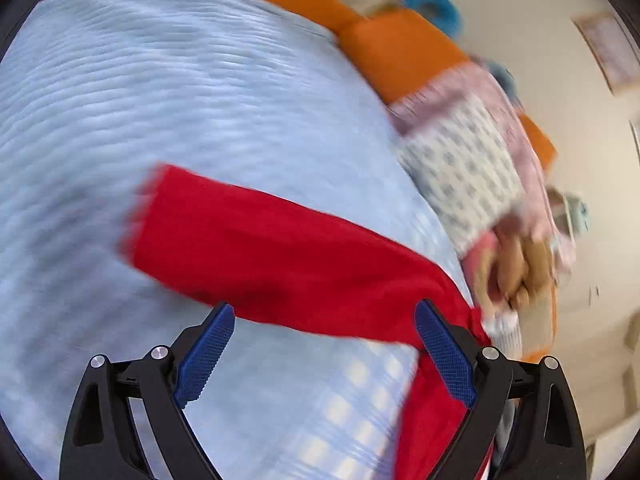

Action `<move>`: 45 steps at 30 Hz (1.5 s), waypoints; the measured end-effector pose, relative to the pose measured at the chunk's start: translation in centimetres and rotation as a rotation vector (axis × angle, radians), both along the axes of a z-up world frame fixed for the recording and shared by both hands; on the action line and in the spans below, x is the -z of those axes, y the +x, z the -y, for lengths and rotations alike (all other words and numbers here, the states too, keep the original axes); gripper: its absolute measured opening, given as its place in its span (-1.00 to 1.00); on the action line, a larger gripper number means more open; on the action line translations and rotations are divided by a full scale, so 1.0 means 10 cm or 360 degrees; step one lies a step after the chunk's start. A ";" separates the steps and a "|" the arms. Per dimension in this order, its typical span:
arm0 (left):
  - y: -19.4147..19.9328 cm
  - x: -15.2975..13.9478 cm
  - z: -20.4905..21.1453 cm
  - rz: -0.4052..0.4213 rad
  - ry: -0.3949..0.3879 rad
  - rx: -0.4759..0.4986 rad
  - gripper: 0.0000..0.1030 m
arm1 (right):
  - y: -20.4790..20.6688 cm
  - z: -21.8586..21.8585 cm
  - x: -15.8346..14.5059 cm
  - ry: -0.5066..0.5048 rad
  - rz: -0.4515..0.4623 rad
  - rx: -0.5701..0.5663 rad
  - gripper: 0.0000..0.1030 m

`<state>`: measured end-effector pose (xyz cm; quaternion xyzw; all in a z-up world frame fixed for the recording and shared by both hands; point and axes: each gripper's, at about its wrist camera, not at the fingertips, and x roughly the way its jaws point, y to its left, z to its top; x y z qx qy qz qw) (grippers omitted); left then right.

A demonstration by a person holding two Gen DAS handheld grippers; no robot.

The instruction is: Fold large clothes

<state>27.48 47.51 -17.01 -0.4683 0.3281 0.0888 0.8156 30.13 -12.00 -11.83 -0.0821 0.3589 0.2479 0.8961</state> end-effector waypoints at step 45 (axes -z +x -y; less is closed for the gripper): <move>1.04 -3.41 2.06 0.0994 0.0614 0.1140 -0.71 | 3.88 -0.67 0.91 0.0562 -0.0934 0.0137 -0.66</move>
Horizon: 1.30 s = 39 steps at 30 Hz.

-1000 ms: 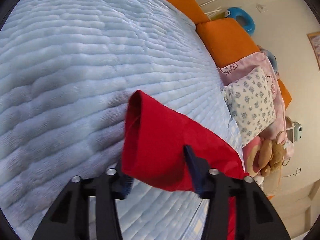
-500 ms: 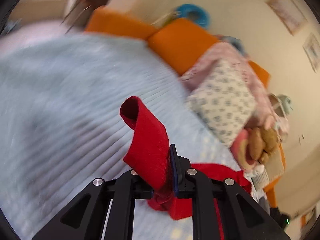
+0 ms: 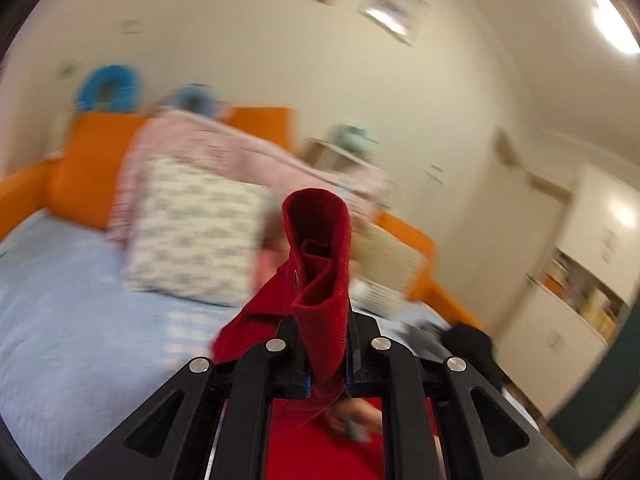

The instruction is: Fold large clothes

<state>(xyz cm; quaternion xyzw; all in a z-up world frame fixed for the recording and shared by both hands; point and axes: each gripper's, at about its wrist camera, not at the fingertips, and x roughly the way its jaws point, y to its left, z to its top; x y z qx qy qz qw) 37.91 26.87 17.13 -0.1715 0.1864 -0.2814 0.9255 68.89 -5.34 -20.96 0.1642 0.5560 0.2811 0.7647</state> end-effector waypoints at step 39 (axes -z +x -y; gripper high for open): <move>-1.88 3.16 3.12 -0.0165 0.1027 0.1138 -0.68 | -0.70 1.22 -0.76 0.0097 0.0148 -0.0062 -0.98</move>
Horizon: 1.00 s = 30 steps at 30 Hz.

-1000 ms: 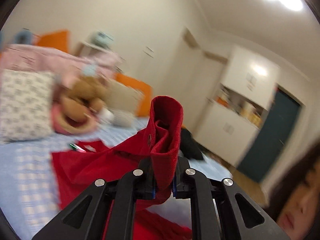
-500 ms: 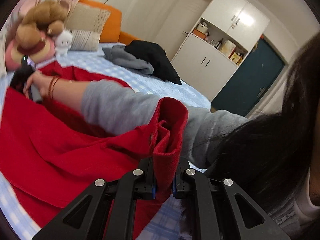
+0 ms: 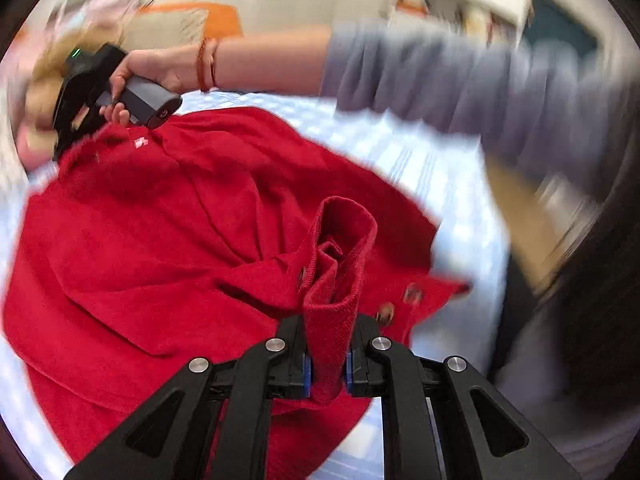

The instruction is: Fold large clothes

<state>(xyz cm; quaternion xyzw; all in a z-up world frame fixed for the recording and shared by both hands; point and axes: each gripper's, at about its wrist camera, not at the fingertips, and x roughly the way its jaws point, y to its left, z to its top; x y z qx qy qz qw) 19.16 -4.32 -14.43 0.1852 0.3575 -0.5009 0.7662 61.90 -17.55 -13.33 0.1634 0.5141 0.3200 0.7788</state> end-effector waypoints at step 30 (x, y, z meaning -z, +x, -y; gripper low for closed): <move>-0.23 -0.47 -0.24 0.0334 -0.0029 -0.0869 0.54 | -3.58 0.68 0.44 -0.0386 0.0430 -0.0227 -0.93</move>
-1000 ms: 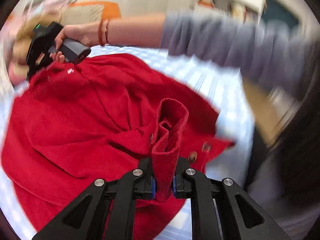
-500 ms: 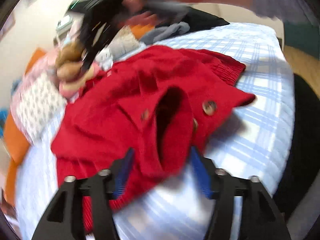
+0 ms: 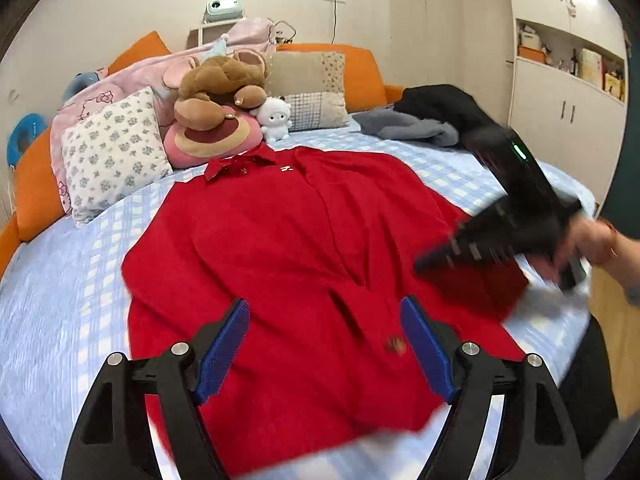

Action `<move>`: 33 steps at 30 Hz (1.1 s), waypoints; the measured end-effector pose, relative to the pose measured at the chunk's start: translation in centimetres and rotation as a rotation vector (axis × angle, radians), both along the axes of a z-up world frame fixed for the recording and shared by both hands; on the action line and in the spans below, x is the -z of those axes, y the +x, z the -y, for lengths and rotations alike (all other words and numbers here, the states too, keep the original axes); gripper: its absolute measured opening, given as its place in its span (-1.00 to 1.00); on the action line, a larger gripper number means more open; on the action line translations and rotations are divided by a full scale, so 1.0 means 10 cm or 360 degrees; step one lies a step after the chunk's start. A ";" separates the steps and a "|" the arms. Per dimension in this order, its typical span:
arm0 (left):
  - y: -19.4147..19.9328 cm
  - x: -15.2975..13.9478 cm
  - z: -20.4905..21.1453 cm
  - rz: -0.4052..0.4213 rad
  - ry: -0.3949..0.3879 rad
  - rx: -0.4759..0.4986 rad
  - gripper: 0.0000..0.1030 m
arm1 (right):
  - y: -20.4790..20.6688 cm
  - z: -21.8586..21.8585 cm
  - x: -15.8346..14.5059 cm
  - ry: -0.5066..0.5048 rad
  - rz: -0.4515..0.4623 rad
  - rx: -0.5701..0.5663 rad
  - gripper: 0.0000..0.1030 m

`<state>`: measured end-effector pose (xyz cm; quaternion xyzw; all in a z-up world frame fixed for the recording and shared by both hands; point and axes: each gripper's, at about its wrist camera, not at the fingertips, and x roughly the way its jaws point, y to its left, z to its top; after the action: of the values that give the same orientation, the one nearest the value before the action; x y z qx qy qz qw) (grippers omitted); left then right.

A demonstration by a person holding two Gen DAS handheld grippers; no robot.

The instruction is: Fold large clothes

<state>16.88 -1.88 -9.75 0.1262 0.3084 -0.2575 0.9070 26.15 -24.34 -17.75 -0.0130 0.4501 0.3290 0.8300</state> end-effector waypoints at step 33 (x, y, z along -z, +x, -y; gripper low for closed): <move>3.38 -0.14 -1.75 -0.0734 -0.0110 -0.0550 0.81 | -0.74 -3.66 0.14 -0.0836 0.0678 -0.0050 0.55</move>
<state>50.68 15.59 -8.30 -0.0210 0.5144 -0.1312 0.8472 18.72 12.27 -19.19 -0.3017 0.3357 0.2044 0.8686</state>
